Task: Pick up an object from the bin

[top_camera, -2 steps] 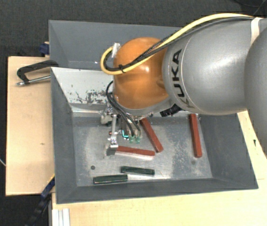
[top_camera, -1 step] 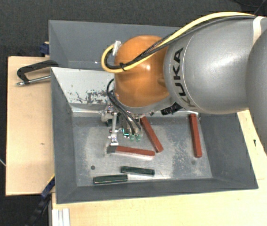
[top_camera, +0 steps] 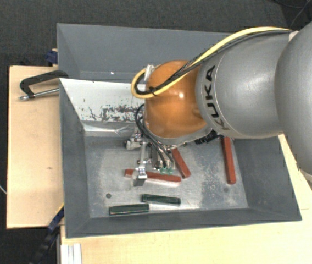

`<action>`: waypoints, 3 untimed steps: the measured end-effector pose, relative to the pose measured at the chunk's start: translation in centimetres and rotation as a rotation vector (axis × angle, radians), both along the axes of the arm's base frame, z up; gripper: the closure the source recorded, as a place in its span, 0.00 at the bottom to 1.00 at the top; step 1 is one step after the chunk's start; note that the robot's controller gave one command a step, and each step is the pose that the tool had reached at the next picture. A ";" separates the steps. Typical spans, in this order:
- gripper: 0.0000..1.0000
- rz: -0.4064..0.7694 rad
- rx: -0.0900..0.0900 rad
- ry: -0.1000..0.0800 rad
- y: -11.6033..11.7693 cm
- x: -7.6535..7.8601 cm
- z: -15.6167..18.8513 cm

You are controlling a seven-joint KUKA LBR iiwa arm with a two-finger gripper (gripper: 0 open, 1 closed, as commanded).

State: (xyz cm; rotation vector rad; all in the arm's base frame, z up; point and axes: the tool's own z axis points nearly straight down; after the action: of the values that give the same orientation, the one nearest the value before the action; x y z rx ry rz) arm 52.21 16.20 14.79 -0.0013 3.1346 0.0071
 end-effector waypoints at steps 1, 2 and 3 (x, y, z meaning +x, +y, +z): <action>1.00 -0.027 -0.003 0.007 -2.6 2.3 -6.7; 0.00 -0.027 -0.003 0.007 -2.6 2.3 -6.7; 0.00 -0.027 -0.003 0.007 -2.6 2.3 -6.7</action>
Offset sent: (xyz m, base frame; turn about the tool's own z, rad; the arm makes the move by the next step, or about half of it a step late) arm 0.0000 0.0000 0.0000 0.0000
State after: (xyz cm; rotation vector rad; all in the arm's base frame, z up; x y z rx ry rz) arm 54.48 13.57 8.14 0.0413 3.1413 0.0028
